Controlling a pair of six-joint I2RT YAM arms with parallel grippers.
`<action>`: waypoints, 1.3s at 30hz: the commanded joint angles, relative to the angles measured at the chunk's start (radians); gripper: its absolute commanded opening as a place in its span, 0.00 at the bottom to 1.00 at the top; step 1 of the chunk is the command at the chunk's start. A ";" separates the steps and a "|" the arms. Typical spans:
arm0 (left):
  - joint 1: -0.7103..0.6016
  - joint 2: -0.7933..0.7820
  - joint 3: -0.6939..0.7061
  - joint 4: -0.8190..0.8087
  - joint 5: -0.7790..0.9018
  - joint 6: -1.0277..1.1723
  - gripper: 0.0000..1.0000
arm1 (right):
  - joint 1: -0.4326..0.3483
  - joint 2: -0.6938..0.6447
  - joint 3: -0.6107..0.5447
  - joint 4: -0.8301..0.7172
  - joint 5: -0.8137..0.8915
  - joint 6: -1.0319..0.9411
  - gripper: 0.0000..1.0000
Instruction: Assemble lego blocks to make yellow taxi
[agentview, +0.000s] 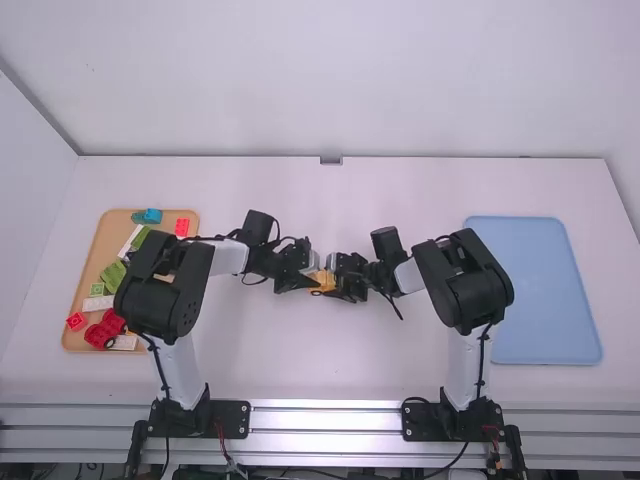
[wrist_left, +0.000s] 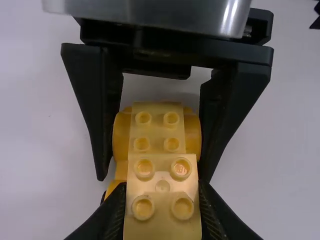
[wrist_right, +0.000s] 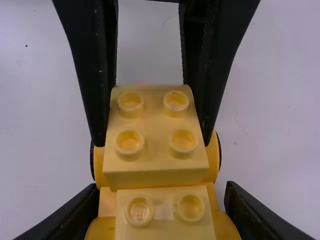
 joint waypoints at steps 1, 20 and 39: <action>-0.017 0.002 0.000 -0.008 -0.084 0.016 0.15 | 0.006 0.015 0.003 -0.022 -0.004 -0.032 0.50; -0.038 0.002 0.005 -0.013 -0.067 0.016 0.55 | 0.005 0.015 0.004 -0.030 -0.016 -0.043 0.52; 0.021 -0.077 0.083 -0.154 0.047 0.022 0.47 | 0.005 0.015 0.004 -0.030 -0.013 -0.043 0.52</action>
